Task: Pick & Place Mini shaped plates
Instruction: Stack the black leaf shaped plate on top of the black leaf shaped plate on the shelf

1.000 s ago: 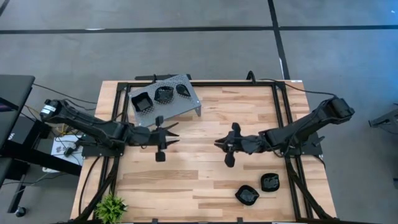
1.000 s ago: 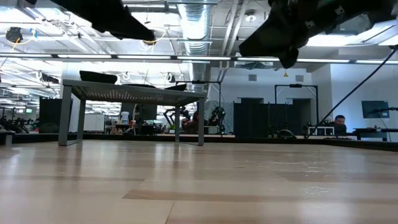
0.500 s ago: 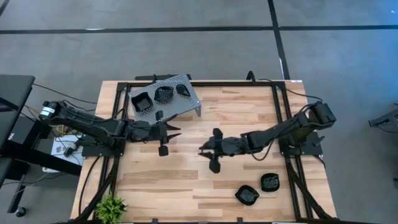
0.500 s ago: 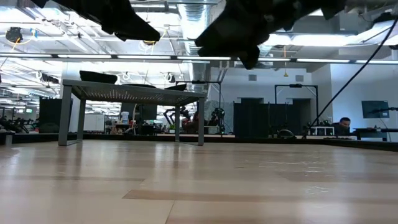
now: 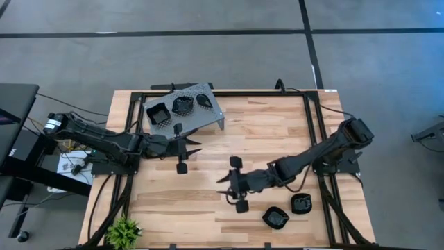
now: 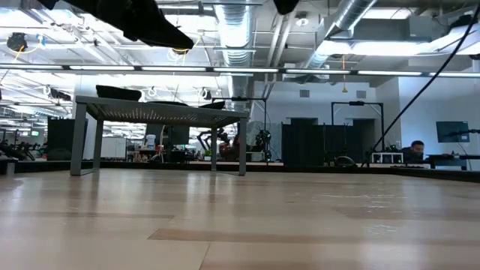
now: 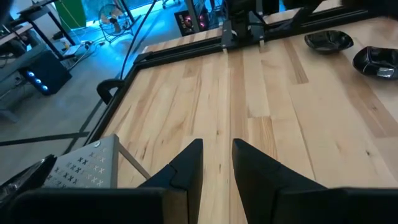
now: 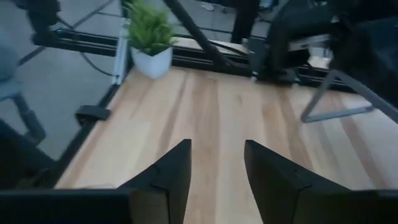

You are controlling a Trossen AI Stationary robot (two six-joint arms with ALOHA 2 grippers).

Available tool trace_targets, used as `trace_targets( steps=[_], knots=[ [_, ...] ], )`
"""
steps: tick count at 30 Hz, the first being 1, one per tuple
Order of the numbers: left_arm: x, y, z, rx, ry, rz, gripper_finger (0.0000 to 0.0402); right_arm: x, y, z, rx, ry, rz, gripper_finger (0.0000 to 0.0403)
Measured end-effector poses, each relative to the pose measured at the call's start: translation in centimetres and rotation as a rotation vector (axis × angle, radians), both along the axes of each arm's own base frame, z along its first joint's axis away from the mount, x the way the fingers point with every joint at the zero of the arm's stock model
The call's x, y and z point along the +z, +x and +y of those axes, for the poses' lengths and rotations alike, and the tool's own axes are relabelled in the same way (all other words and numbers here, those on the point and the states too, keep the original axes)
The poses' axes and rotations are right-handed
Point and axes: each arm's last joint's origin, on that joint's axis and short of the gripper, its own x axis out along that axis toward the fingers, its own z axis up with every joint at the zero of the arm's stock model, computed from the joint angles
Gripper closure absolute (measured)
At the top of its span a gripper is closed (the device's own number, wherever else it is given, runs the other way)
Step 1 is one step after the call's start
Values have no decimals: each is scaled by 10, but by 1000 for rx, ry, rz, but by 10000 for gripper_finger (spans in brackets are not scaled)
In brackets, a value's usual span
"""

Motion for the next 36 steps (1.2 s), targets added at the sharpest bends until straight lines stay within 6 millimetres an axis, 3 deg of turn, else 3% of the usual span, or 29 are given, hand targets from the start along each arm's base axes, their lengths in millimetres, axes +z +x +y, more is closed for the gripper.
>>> trace_targets(
  steps=[7,12,16,22,29,36],
  knots=[
    [1,1,0,0,-3,-14,314,-5,-19,38,109,181,90,275],
    [3,1,0,1,-7,-28,314,-14,-44,80,254,152,139,291],
    [5,2,0,1,-16,-56,314,-15,-59,99,177,274,163,303],
    [8,3,-1,1,-24,-88,314,-30,-69,99,-43,625,435,304],
    [10,3,-1,3,-33,-105,314,-46,-86,95,-141,720,793,300],
    [10,3,-1,3,-35,-109,314,-74,-93,109,-151,737,1035,300]
  ],
)
